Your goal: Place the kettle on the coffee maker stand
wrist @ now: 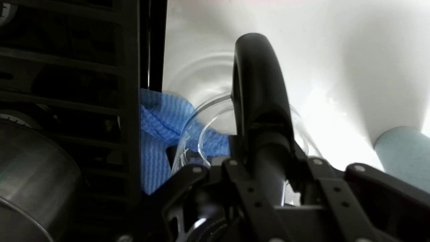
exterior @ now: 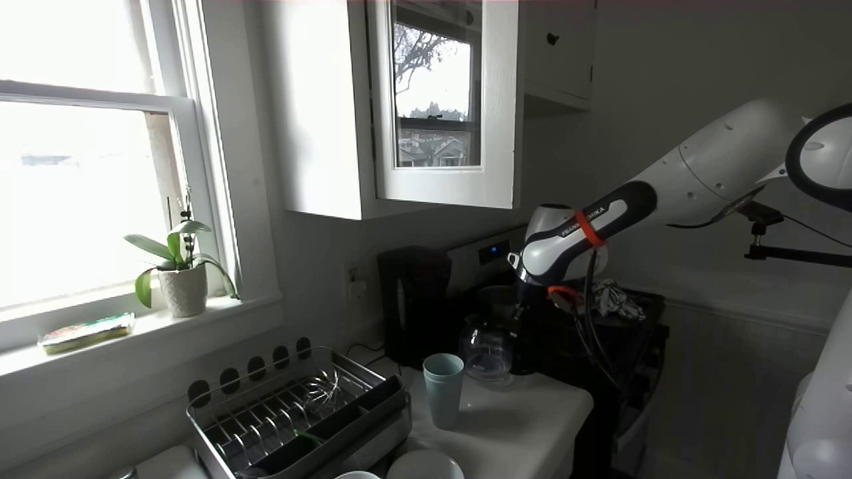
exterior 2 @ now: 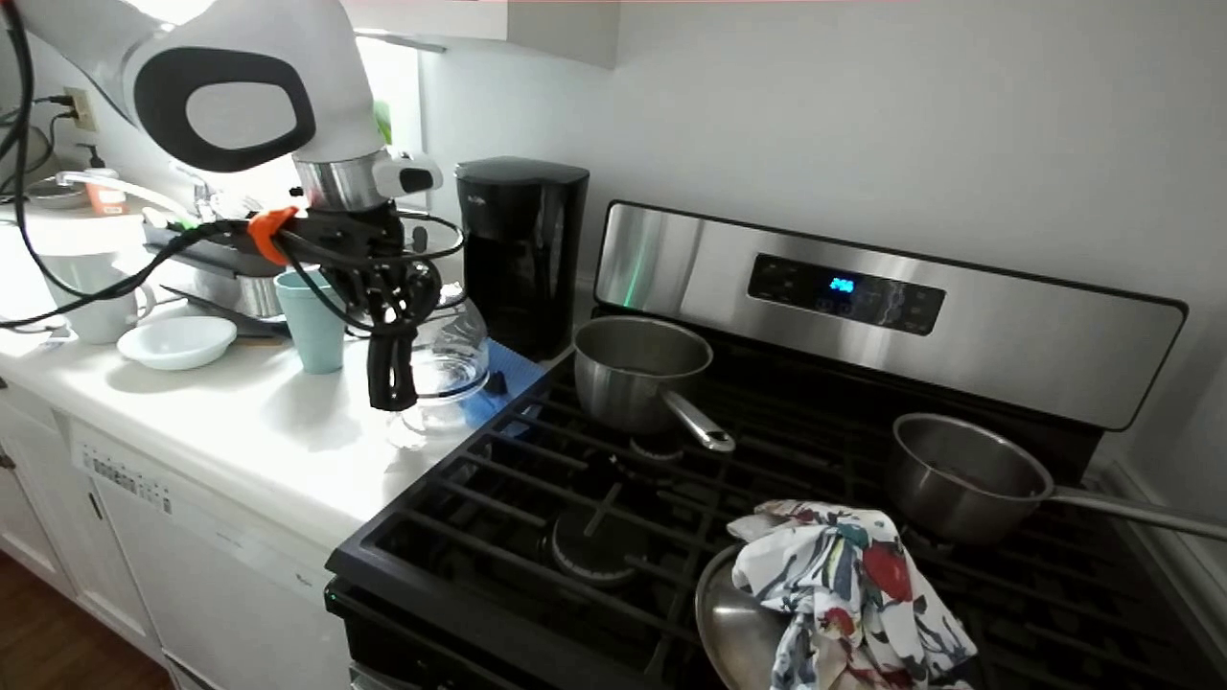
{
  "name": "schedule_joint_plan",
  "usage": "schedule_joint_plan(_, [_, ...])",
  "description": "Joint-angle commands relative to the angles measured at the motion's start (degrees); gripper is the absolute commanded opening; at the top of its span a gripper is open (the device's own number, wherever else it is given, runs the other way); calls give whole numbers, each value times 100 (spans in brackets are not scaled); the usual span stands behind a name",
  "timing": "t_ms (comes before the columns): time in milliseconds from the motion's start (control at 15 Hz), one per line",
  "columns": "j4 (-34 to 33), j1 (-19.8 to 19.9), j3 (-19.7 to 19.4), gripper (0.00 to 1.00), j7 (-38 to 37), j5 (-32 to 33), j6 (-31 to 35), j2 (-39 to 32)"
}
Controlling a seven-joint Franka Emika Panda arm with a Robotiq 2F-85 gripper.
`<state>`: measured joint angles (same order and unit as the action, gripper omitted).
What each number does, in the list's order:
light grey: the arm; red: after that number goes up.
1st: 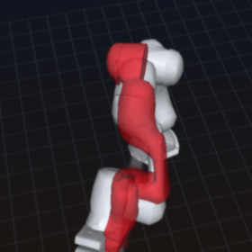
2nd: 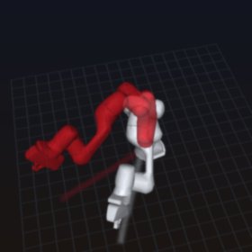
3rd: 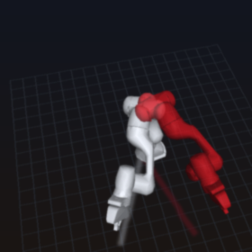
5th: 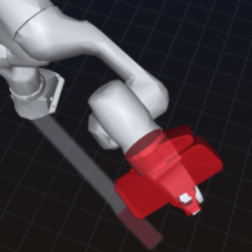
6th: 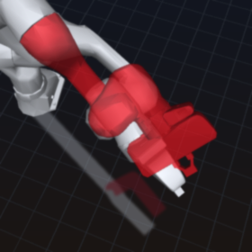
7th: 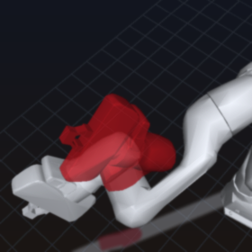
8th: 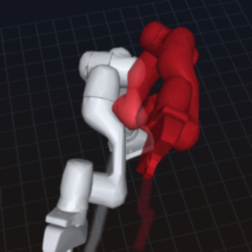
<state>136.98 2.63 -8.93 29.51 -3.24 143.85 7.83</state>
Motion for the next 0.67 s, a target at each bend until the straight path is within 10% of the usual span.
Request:
schedule_joint_plan(0, [-18, -35, -9, 8, 222, -255, 155, 134])
schedule_joint_plan(600, [-248, -94, -7, 8, 301, -438, 244, 169])
